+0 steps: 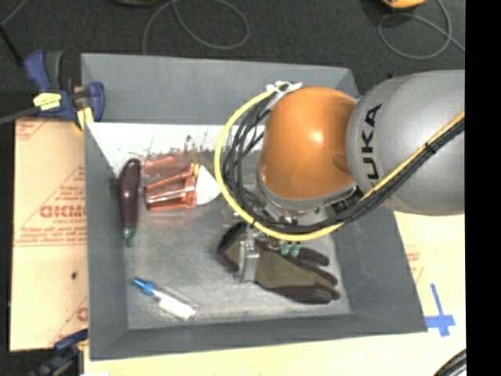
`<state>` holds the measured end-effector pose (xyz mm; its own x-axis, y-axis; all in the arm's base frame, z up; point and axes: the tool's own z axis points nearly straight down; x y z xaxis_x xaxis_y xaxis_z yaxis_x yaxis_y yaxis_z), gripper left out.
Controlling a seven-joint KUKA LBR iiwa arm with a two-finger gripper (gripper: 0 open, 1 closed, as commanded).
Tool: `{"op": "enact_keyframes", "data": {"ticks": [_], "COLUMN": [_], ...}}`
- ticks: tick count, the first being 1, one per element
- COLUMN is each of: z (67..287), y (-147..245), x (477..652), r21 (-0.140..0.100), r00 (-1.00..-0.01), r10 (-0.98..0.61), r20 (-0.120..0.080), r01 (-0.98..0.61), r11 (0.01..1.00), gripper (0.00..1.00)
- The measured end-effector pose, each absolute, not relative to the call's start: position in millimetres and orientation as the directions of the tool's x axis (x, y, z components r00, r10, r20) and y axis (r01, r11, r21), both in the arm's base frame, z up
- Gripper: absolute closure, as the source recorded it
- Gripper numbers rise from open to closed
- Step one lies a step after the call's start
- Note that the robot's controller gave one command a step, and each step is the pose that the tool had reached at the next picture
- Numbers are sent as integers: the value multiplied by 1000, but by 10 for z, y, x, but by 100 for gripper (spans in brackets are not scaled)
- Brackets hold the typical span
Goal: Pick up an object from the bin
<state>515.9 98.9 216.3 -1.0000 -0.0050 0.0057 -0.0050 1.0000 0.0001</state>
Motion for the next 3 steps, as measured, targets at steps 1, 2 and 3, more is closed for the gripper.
{"op": "enact_keyframes", "data": {"ticks": [1,2,3], "z": [2209,1697,1260], "y": [984,770,508], "x": [5174,5212,5362], "r21": [1,2,2], "r00": [-1000,-1000,-992], "r10": [-2,7,126], "r20": [-3,-6,-3], "r01": [-2,7,126], "r11": [1000,1000,992], "gripper": [0,0,0]}}
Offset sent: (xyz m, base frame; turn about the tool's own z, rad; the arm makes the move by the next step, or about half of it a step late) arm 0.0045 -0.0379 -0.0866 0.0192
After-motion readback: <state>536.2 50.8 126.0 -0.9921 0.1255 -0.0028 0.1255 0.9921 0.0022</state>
